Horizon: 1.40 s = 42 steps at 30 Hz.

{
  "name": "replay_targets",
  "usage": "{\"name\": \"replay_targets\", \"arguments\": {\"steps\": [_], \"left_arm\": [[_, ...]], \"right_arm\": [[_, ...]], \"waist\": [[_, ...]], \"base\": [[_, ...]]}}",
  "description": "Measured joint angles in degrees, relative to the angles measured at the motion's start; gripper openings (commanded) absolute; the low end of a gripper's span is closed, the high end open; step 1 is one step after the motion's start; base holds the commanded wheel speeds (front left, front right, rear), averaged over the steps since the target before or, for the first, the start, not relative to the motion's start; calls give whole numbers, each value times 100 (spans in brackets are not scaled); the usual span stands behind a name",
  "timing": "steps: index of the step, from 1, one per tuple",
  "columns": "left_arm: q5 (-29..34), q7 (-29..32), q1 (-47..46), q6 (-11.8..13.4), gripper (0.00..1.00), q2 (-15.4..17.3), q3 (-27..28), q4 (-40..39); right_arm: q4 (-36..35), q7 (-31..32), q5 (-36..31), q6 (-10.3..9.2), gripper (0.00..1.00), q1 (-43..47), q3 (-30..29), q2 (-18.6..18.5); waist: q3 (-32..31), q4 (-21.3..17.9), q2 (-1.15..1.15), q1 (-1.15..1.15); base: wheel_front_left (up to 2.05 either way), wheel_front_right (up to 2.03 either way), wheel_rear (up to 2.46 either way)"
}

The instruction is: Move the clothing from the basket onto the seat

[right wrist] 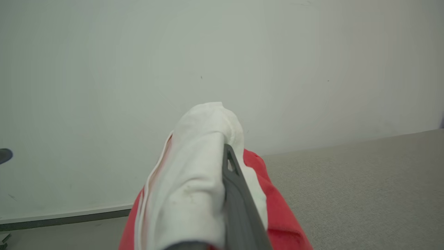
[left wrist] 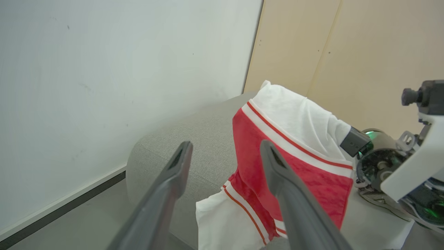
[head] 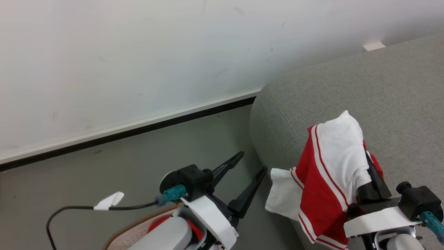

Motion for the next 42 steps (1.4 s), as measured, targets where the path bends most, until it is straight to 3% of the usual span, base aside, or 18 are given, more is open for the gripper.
{"name": "replay_targets", "arguments": {"steps": [9, 15, 17, 26, 34, 42], "left_arm": [[102, -27, 25, -43, 100, -9, 32, -31], [254, -12, -79, -77, 100, 177, 19, -200], [280, 15, -141, -102, 100, 268, 18, -280], [324, 203, -339, -165, 100, 705, 58, -676], [366, 320, -599, -198, 100, 944, 98, -1024], [392, 476, -826, -202, 100, 1210, 194, -1352]], "right_arm": [[7, 0, 126, 0, 0, -165, -86, -2], [202, 0, 296, 0, 0, -862, -145, -47], [392, -1, 650, 0, 0, -1175, -226, -57], [1545, 304, 1238, 0, 0, -2858, -508, -965], [2127, 808, 1646, 0, 0, -3850, -1478, -1640], [2699, 1143, 1339, 0, 0, -4581, -2142, -1974]], "waist": [[131, 22, 0, 0], [529, 108, 0, 0], [700, 143, 0, 0], [1512, 359, 0, 1], [2164, 666, 0, 1], [2826, 918, 0, 1]], "base": [[0, 0, 0], [0, 0, 0], [0, 0, 0], [0, 0, 0], [0, 0, 0], [0, 0, 0]]}}
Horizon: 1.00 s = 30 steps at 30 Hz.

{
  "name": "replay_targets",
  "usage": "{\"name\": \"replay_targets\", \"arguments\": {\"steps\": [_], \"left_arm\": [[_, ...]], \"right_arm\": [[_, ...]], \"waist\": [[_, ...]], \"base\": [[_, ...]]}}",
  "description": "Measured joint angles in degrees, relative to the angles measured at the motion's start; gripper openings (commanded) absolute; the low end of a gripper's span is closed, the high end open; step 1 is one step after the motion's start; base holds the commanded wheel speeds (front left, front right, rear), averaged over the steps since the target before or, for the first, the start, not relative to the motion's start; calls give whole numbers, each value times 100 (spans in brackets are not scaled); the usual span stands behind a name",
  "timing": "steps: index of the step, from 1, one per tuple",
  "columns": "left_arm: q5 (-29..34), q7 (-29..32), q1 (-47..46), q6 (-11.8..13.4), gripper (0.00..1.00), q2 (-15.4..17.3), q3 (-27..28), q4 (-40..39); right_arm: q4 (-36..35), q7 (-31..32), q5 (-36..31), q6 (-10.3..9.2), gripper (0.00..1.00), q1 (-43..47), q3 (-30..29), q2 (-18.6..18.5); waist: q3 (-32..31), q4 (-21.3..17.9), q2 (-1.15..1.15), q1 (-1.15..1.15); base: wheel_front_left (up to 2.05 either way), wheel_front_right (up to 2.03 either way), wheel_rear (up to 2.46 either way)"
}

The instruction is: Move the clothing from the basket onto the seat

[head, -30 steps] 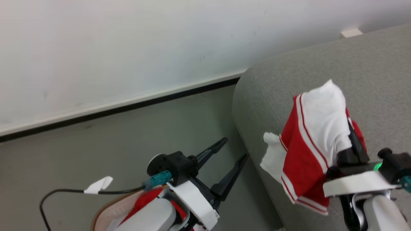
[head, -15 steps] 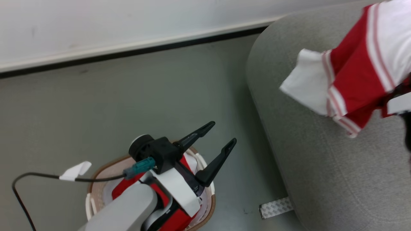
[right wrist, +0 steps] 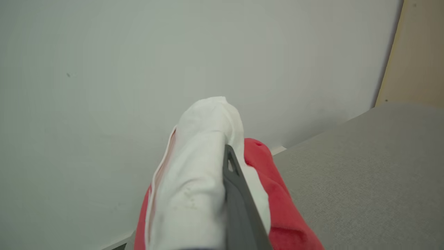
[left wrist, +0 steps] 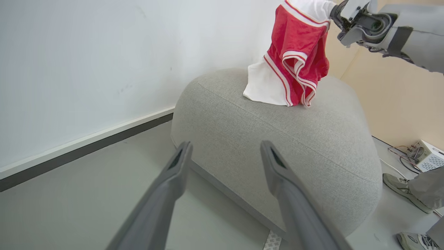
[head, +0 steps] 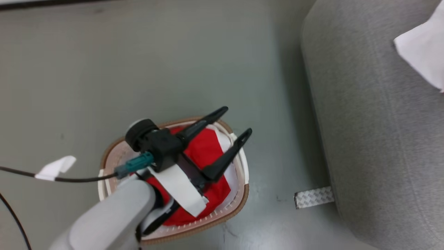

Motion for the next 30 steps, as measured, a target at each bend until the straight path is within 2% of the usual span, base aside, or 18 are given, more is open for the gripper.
{"name": "replay_targets", "arguments": {"steps": [9, 14, 16, 19, 20, 25, 30], "left_arm": [[-1, -21, -26, 10, 100, 178, 81, -122], [-9, -40, -23, 33, 100, 227, 92, -123], [-11, -62, -22, 36, 100, 232, 104, -112], [-64, -123, 19, 60, 100, 233, 132, -43], [-75, -142, 53, 67, 100, 226, 129, -4], [-109, -247, 220, 81, 100, 145, 75, 210], [-240, -328, 383, 156, 100, 15, 156, 488]], "right_arm": [[1294, 654, -1161, 0, 0, 59, -403, 38], [1638, 776, -1502, 0, 0, 25, -659, 137], [1693, 768, -1648, 0, 12, -7, -712, 142], [1793, 760, -1830, 0, 50, -25, -776, 202], [1819, 764, -1875, 0, 100, -30, -784, 222], [2027, 957, -1986, 0, 100, -3, -775, 281], [2038, 1031, -2089, 0, 100, 215, -411, 211]], "waist": [[388, 155, 0, 0], [432, 181, 0, 0], [424, 179, 0, 0], [342, 159, 0, 0], [295, 151, 0, 0], [-66, 115, 0, -1], [-577, 91, 0, -1]], "base": [[0, 0, 0], [0, 0, 0], [0, 0, 0], [0, 0, 0], [0, 0, 0], [0, 0, 0], [0, 0, 0]]}}
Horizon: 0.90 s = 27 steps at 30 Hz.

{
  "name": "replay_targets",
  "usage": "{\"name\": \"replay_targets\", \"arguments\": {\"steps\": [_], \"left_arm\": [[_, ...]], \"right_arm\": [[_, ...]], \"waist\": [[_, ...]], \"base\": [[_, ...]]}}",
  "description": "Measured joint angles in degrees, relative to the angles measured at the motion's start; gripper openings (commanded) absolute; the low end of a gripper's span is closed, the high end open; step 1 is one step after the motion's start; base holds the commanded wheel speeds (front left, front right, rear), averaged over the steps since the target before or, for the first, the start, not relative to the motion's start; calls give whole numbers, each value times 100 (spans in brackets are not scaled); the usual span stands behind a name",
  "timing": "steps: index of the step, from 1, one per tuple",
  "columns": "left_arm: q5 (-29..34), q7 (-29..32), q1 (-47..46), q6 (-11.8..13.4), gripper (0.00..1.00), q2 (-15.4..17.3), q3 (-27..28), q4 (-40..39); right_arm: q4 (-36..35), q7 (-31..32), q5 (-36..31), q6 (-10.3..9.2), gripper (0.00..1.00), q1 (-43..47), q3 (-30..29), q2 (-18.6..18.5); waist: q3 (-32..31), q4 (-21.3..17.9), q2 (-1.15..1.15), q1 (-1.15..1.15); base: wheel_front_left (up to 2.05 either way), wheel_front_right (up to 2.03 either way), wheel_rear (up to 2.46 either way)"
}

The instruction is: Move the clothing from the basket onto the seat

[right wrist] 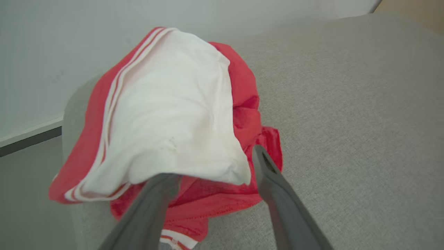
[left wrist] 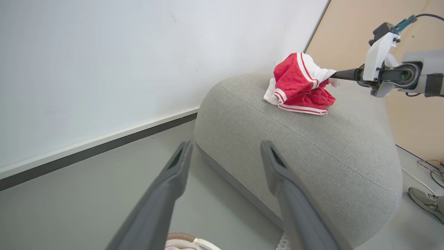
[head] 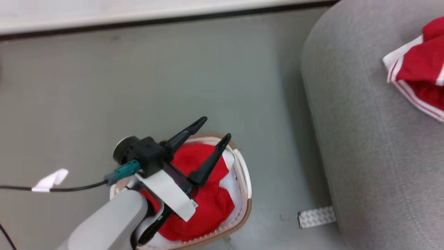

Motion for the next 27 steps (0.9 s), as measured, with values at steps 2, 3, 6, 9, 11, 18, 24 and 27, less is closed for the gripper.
{"name": "replay_targets", "arguments": {"steps": [2, 3, 6, 9, 11, 18, 24, 27], "left_arm": [[-98, -47, 93, 29, 100, -25, 52, 107], [-129, -70, 144, 53, 100, -38, 87, 178], [-198, -111, 274, 115, 100, -119, 181, 332], [-246, -140, 385, 189, 100, -176, 327, 457], [-266, -146, 456, 229, 100, -213, 402, 531], [-315, -178, 772, 409, 100, -289, 799, 722], [-298, -182, 1177, 541, 100, -280, 1308, 783], [-242, -182, 1377, 592, 100, -267, 1611, 797]], "right_arm": [[-9, 43, -34, 0, 100, 113, 193, -58], [-31, 40, -25, 0, 100, 162, 282, -63], [-233, 48, 230, 0, 100, 242, 641, -3], [-578, 93, 573, 0, 100, 407, 1094, -11], [-868, 137, 851, 0, 100, 578, 1379, -62], [-2178, 303, 1828, 0, 100, 1447, 2034, -138], [-3318, 343, 2183, 0, 100, 2452, 2105, -123], [-3797, 315, 2212, 0, 100, 2933, 2045, 14]], "waist": [[-222, -9, 0, 0], [-333, -13, 0, 0], [-681, -20, 0, 0], [-1037, -8, -1, 0], [-1270, 20, 0, 0], [-1937, 270, 0, -1], [-2286, 652, 0, -2], [-2400, 825, 0, -2]], "base": [[0, 0, 0], [0, 0, 0], [0, 0, 0], [0, 0, 0], [0, 0, 0], [0, 0, 0], [0, 0, 0], [0, 0, 0]]}}
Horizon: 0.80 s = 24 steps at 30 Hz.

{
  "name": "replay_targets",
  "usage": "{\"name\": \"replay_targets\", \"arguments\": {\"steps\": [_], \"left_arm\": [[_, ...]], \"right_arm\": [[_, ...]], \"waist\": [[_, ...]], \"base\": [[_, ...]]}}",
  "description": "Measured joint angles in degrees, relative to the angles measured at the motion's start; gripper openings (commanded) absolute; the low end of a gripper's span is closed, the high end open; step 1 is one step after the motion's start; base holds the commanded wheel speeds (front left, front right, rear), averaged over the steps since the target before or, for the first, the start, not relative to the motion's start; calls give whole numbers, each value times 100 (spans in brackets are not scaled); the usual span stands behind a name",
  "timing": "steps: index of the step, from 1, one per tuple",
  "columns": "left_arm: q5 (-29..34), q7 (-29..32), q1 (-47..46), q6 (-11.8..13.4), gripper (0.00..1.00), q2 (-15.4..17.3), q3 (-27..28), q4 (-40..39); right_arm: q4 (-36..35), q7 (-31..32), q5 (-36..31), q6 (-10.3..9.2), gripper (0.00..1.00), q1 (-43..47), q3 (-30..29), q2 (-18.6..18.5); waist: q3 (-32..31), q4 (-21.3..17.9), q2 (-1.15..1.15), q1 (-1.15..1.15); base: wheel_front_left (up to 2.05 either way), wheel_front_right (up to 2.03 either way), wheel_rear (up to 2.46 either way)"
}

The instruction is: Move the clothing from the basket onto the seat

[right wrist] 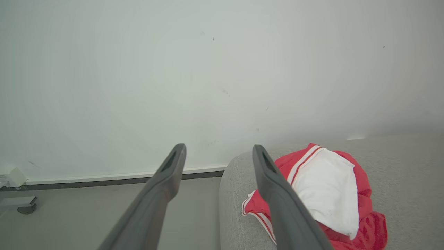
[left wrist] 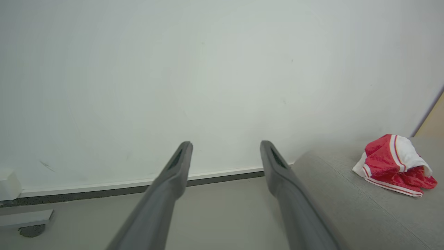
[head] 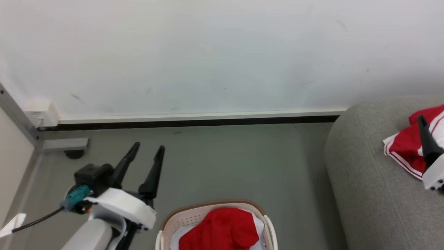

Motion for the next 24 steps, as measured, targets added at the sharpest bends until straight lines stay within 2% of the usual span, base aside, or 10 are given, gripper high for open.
{"name": "replay_targets", "arguments": {"steps": [6, 13, 20, 24], "left_arm": [[252, 0, 415, 70, 100, -5, 610, 103], [615, 0, 946, 14, 100, -276, 1383, 113], [1165, 0, 1651, -43, 100, -786, 2208, -116], [1377, 0, 1995, -227, 100, -1063, 2570, -138]], "right_arm": [[-832, -181, -99, 0, 100, 860, -191, 508], [-1429, -536, -526, 0, 100, 1741, -210, 1040], [-1538, -1094, -808, 0, 100, 2352, -13, 1410], [-1330, -1345, -858, 0, 100, 2519, 108, 1530]], "waist": [[-121, 238, 0, 0], [-159, 294, 0, 1], [-198, 206, 0, 1], [-213, 149, 0, 1]], "base": [[0, 0, 0], [0, 0, 0], [0, 0, 0], [0, 0, 0]]}}
